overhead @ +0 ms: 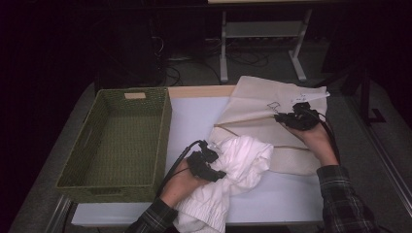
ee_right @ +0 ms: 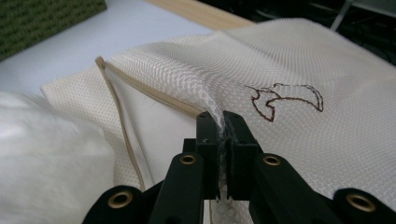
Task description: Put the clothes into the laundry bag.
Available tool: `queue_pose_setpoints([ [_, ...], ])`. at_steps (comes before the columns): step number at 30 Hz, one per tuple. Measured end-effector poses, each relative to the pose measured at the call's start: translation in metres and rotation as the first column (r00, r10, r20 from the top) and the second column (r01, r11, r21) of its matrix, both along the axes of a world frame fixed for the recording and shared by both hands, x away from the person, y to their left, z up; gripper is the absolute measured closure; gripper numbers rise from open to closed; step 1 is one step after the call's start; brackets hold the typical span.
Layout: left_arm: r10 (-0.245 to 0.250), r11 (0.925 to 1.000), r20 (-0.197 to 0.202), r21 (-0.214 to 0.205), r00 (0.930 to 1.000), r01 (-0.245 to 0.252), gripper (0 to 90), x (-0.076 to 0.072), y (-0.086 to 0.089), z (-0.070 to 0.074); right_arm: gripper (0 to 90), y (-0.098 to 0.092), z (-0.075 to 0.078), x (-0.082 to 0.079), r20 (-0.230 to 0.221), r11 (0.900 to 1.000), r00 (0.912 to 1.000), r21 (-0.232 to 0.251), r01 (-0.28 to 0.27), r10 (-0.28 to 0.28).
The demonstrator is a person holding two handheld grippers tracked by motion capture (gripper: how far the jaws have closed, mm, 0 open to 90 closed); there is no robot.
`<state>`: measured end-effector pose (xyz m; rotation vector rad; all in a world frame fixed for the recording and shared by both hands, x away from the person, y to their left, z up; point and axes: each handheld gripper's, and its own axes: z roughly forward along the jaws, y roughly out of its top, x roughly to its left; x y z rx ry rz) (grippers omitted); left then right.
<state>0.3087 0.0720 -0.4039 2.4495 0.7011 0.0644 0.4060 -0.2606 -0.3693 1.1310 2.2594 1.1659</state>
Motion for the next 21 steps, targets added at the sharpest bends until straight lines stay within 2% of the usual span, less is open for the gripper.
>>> queue_pose_setpoints([
  [5,-0.002,1.0000,-0.002,-0.001,1.0000,0.002,56.9,0.000,0.000,0.000,85.8,-0.002,0.023,-0.005,0.061,0.9995,0.9980,0.031,0.010,-0.012],
  [9,-0.001,1.0000,-0.003,-0.002,1.0000,0.001,56.9,0.000,0.000,0.000,86.1,-0.006,0.033,-0.011,0.101,0.9983,0.9947,0.057,0.013,-0.019],
  [18,0.014,0.9998,0.003,-0.011,0.9999,-0.014,58.4,0.000,0.000,0.002,86.2,-0.011,0.038,-0.016,0.117,0.9962,0.9928,0.085,0.015,-0.025],
  [21,0.025,0.9984,0.003,-0.051,0.9997,-0.025,59.7,0.001,0.003,0.006,86.2,-0.010,0.037,-0.016,0.114,0.9963,0.9932,0.085,0.014,-0.024],
])
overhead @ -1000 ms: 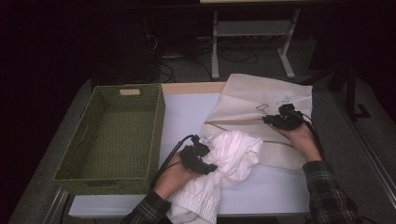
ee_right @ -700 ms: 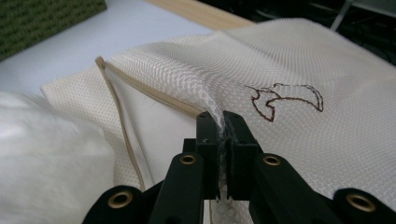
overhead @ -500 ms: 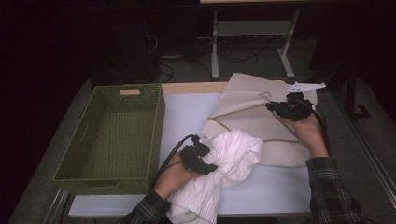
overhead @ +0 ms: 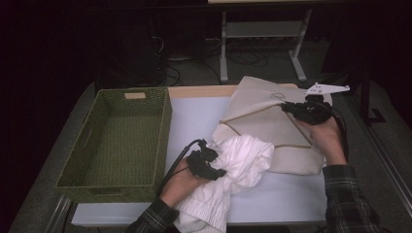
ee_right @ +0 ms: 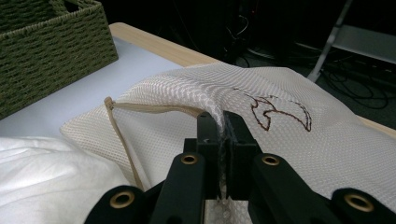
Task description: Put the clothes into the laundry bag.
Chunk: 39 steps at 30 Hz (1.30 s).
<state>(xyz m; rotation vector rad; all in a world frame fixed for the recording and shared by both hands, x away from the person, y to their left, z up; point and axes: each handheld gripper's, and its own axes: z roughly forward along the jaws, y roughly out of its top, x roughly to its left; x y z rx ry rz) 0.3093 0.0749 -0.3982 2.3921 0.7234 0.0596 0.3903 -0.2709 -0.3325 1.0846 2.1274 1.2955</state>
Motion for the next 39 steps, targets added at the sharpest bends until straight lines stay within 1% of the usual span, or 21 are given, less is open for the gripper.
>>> queue_pose_setpoints([
  [2,0.003,0.9998,-0.002,-0.021,1.0000,-0.003,60.5,0.001,0.002,0.003,86.2,0.000,-0.001,0.000,-0.003,1.0000,1.0000,-0.002,-0.002,0.002],
  [5,0.011,0.9990,-0.008,-0.043,0.9999,-0.011,61.0,0.003,0.003,0.008,86.2,0.001,0.000,0.001,0.000,1.0000,1.0000,-0.002,-0.003,0.003],
  [8,0.005,0.9988,0.002,-0.049,1.0000,-0.005,61.4,0.005,0.003,0.014,86.2,0.001,-0.001,0.000,-0.003,1.0000,1.0000,-0.002,-0.003,0.003],
  [12,0.009,0.9970,0.008,-0.077,0.9999,-0.009,62.5,0.007,0.003,0.022,86.2,0.000,0.000,0.000,0.000,1.0000,1.0000,-0.002,-0.005,0.005],
  [21,0.005,0.9933,0.058,-0.116,0.9983,0.002,63.6,0.014,-0.007,0.046,86.3,0.001,0.003,-0.003,0.012,0.9999,0.9998,0.002,-0.013,0.013],
  [24,0.011,0.9915,0.071,-0.130,0.9974,-0.002,63.9,0.018,-0.010,0.052,86.3,0.001,0.003,-0.003,0.012,0.9999,0.9998,0.003,-0.014,0.014],
  [27,0.024,0.9884,0.071,-0.151,0.9972,-0.013,64.3,0.024,-0.013,0.055,86.3,0.001,0.004,-0.003,0.016,0.9999,0.9998,0.004,-0.016,0.015],
  [32,0.010,0.9886,0.074,-0.150,0.9972,0.001,64.3,0.029,-0.026,0.055,86.3,0.001,0.007,-0.005,0.023,0.9997,0.9995,0.010,-0.020,0.020],
  [39,0.006,0.9882,0.077,-0.153,0.9970,0.006,64.3,0.036,-0.043,0.049,86.4,0.006,0.013,-0.009,0.037,0.9993,0.9988,0.012,-0.034,0.034],
])
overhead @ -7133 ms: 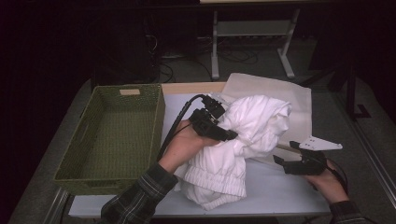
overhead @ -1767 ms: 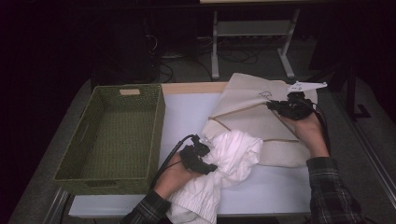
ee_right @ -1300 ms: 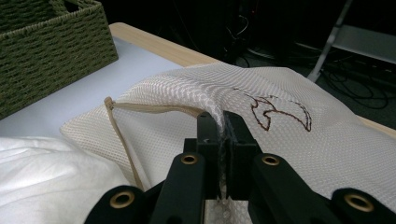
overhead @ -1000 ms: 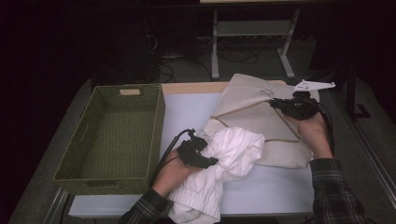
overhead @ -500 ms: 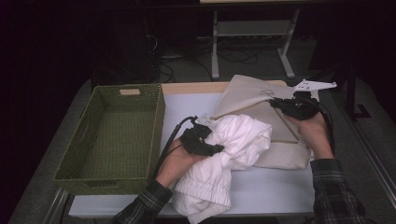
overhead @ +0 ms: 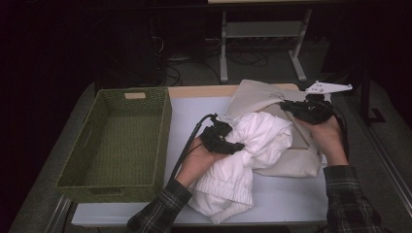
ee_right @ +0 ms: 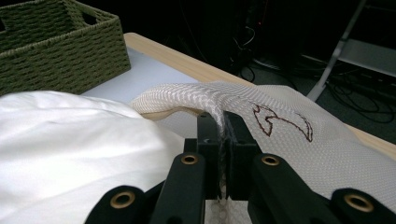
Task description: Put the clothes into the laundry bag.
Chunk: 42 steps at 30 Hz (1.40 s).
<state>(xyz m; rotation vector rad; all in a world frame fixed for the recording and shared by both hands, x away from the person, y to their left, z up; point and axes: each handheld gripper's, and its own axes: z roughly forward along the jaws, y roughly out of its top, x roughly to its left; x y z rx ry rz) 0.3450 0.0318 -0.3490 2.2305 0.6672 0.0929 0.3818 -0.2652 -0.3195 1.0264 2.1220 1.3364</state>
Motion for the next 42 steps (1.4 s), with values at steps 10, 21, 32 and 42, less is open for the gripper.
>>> queue_pose_setpoints([
  [10,0.028,0.9995,0.008,0.014,0.9996,-0.028,64.2,0.012,-0.016,-0.009,86.3,0.005,0.003,-0.002,0.011,0.9998,0.9998,-0.010,-0.015,0.015],
  [21,0.115,0.9932,0.040,0.014,0.9926,-0.115,64.2,0.029,-0.007,-0.003,86.3,0.008,0.003,-0.003,0.008,0.9996,0.9996,-0.012,-0.027,0.027],
  [32,0.120,0.9926,0.033,0.012,0.9922,-0.121,64.2,0.037,-0.025,-0.010,86.3,0.015,0.003,-0.003,0.012,0.9989,0.9989,-0.016,-0.044,0.044],
  [42,0.140,0.9899,0.041,0.012,0.9892,-0.141,64.2,0.050,-0.040,-0.009,86.3,0.012,0.006,-0.005,0.021,0.9989,0.9987,-0.010,-0.047,0.047],
])
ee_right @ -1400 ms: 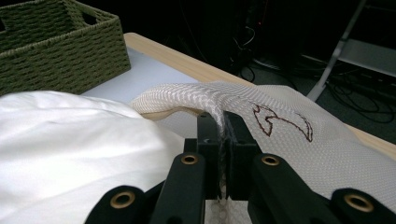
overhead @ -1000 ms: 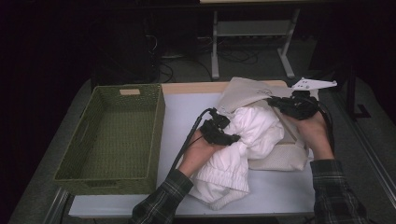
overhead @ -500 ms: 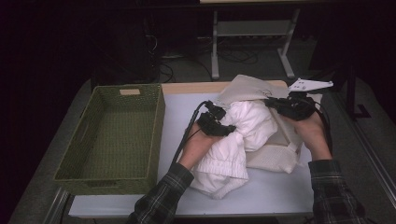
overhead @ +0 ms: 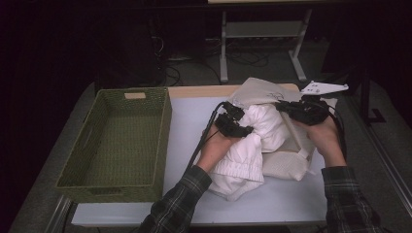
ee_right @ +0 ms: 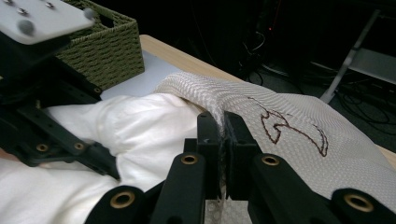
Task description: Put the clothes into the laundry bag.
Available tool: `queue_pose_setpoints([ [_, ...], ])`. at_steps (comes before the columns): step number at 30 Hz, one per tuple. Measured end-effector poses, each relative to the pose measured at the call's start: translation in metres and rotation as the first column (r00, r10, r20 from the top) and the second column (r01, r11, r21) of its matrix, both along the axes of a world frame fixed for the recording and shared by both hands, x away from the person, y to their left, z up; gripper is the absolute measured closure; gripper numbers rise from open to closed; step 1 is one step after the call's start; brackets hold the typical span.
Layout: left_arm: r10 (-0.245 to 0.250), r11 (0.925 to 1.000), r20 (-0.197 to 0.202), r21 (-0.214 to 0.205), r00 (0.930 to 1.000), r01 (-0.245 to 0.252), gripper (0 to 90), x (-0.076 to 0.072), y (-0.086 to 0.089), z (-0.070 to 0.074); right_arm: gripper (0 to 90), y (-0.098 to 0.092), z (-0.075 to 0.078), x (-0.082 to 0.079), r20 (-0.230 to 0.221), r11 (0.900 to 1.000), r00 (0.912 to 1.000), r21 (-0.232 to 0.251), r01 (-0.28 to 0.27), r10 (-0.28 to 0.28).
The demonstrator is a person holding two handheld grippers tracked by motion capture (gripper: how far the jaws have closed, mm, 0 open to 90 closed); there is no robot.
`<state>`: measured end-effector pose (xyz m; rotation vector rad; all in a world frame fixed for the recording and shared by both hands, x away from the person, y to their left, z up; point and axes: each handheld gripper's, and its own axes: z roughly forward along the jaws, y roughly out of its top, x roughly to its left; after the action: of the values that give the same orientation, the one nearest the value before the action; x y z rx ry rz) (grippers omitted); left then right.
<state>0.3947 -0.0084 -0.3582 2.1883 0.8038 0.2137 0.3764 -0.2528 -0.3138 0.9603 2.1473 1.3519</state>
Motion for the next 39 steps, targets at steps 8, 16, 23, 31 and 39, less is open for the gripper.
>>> queue_pose_setpoints([
  [8,0.035,0.9992,0.004,0.017,0.9994,-0.035,64.0,0.015,-0.010,-0.005,86.3,-0.002,-0.001,0.001,-0.003,1.0000,1.0000,-0.002,0.002,-0.002],
  [16,0.069,0.9974,-0.007,0.022,0.9976,-0.068,62.2,0.027,-0.013,-0.017,86.3,-0.001,-0.004,0.002,-0.010,0.9998,0.9999,-0.017,-0.004,0.004],
  [23,0.052,0.9986,-0.029,0.015,0.9982,-0.052,50.1,0.030,-0.014,-0.023,86.2,-0.002,-0.005,0.002,-0.014,0.9996,0.9999,-0.026,-0.009,0.009],
  [31,0.014,0.9998,-0.037,-0.009,0.9992,-0.015,30.5,0.023,-0.006,-0.010,86.2,-0.005,-0.005,0.002,-0.016,0.9996,0.9999,-0.026,-0.006,0.005],
  [39,0.002,0.9998,-0.018,-0.020,0.9998,-0.003,21.8,0.006,0.015,0.003,86.1,-0.007,-0.007,0.003,-0.024,0.9997,0.9997,-0.024,-0.001,0.000],
])
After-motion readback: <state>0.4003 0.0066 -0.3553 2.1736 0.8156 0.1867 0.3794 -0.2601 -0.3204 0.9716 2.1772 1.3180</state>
